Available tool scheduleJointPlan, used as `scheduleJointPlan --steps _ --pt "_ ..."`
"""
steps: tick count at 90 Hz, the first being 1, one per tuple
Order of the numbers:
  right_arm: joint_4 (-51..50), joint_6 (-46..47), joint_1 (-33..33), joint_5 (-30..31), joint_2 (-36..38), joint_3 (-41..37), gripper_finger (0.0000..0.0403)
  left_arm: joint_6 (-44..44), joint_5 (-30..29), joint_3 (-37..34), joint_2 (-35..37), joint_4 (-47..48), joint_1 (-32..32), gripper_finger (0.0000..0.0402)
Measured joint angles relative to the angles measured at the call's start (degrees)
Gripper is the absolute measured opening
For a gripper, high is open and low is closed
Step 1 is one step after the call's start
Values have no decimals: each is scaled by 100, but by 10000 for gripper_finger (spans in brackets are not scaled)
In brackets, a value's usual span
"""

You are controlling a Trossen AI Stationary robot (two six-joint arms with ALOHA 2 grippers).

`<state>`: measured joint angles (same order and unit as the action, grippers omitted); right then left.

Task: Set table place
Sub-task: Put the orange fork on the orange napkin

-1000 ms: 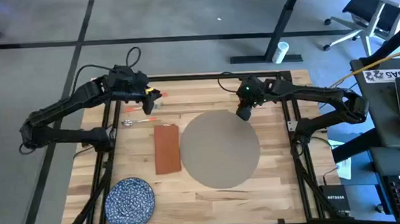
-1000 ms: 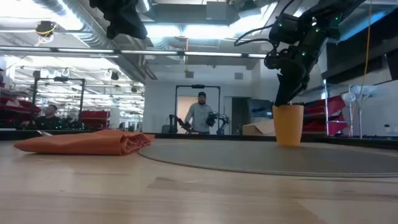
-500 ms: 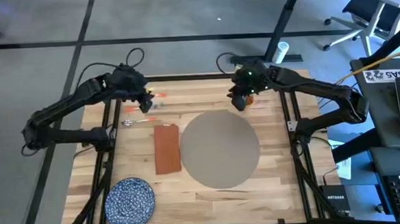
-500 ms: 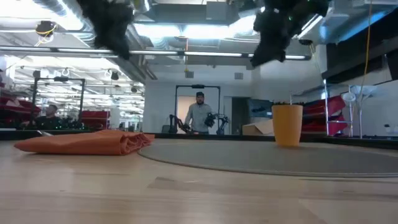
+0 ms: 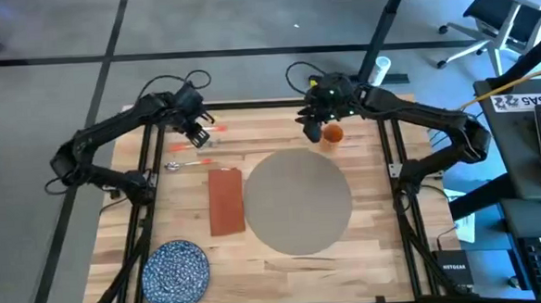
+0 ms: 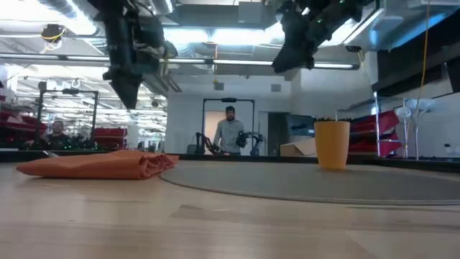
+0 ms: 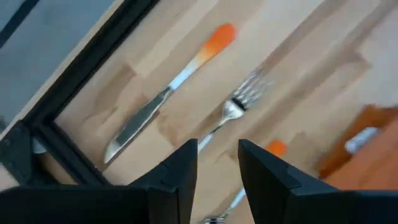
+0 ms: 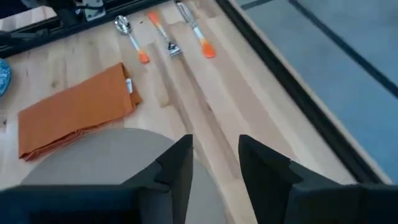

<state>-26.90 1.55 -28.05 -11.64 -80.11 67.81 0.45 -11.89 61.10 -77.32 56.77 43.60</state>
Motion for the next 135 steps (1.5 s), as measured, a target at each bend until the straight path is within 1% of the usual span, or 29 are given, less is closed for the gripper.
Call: scheduleJointPlan --steps 15,30,56,68,77,95,103,109,124,135 --pt "282 80 44 -3 -119 -2 115 50 -95 0 -538 -99 255 75" --pt "481 82 44 -149 -117 0 115 693 -90 0 -1002 -510 334 62" --pt "488 78 39 -151 -117 0 115 2533 -51 0 -1383 -1361 126 61" --pt "488 78 31 -151 -117 0 115 3324 -31 0 -1482 -1484 53 61" --pt "485 77 28 -151 -117 0 115 3351 -23 0 -1493 -1655 48 61" --pt "480 78 28 -153 -117 0 115 3449 4 1 -1493 -1697 69 61" --pt "467 77 28 -224 -117 0 115 3445 175 2 -1493 -1505 61 61" --pt "447 76 28 -291 -117 0 115 3389 292 2 -1495 -1192 29 61" --pt "440 76 28 -306 -117 -2 115 3118 333 -32 -1521 -591 -29 61" --pt "440 76 28 -333 -117 -2 115 2958 316 -312 -1521 -425 -40 61"
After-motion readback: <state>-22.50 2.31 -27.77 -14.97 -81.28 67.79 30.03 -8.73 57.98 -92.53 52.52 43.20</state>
